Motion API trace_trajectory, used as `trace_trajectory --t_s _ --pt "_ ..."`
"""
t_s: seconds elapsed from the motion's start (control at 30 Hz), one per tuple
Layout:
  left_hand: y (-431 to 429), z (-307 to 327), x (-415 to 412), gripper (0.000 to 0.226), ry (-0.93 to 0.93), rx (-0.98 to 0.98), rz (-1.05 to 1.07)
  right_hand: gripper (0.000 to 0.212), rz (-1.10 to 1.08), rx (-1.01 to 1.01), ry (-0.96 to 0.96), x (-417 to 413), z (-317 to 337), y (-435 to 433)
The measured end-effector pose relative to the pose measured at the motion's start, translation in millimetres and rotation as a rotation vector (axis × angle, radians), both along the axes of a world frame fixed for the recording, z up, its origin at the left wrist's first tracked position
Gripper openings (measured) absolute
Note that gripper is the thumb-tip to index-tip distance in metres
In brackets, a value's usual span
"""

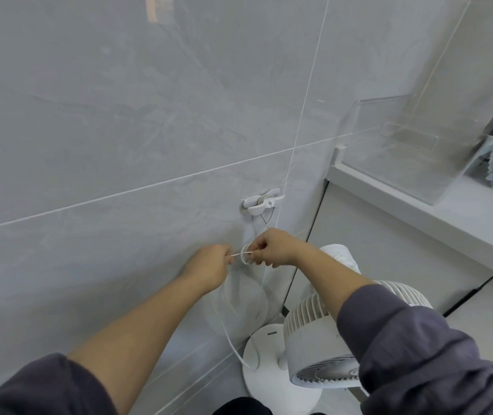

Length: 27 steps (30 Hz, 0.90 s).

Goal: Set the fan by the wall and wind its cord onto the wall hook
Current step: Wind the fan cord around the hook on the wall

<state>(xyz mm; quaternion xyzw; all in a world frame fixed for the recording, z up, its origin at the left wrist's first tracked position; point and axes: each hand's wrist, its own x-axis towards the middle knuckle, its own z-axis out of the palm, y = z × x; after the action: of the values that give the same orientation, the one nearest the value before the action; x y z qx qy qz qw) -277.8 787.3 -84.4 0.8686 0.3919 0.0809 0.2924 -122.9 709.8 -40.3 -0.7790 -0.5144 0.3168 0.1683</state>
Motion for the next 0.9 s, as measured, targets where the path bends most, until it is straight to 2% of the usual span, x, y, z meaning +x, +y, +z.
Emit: trace_trajectory --t_s 0.1,0.17,0.33,0.43,0.47,0.53,0.63,0.77,0.9 --pt "-1.2 0.8 -5.6 0.045 0.086 -0.092 -0.066 0.023 -0.114 -0.003 0.186 1.2 -0.3 -2.0" --pt "-0.6 0.2 -6.9 0.047 0.121 -0.082 -0.103 0.018 -0.256 0.014 0.283 -2.5 -1.3 0.1" --pt "-1.0 -1.5 -9.5 0.043 0.209 -0.016 -0.103 0.009 -0.500 0.030 0.335 -8.8 -4.0 6.6" --pt "-3.8 -0.4 -8.0 0.020 0.250 -0.031 -0.083 0.003 -0.467 -0.032 0.288 -10.0 1.2 4.5" --pt "-5.4 0.2 -6.2 0.014 0.251 -0.044 -0.074 0.010 -0.436 -0.068 0.271 -10.7 2.7 3.3" --pt "-7.9 0.2 -0.9 0.022 0.217 -0.086 -0.052 0.020 -0.401 -0.106 0.267 -12.7 5.2 0.4" --pt "-7.1 -2.4 5.2 0.035 0.179 -0.049 -0.029 0.014 -0.428 -0.057 0.311 -11.9 3.4 -2.0" --pt "-3.1 -6.2 6.2 0.038 0.132 -0.021 0.008 0.025 -0.496 0.058 0.478 -5.5 -2.8 -3.1" --pt "1.0 -7.9 7.3 0.031 -0.003 -0.113 0.085 0.034 -0.453 -0.010 0.414 0.0 -3.4 -7.5"
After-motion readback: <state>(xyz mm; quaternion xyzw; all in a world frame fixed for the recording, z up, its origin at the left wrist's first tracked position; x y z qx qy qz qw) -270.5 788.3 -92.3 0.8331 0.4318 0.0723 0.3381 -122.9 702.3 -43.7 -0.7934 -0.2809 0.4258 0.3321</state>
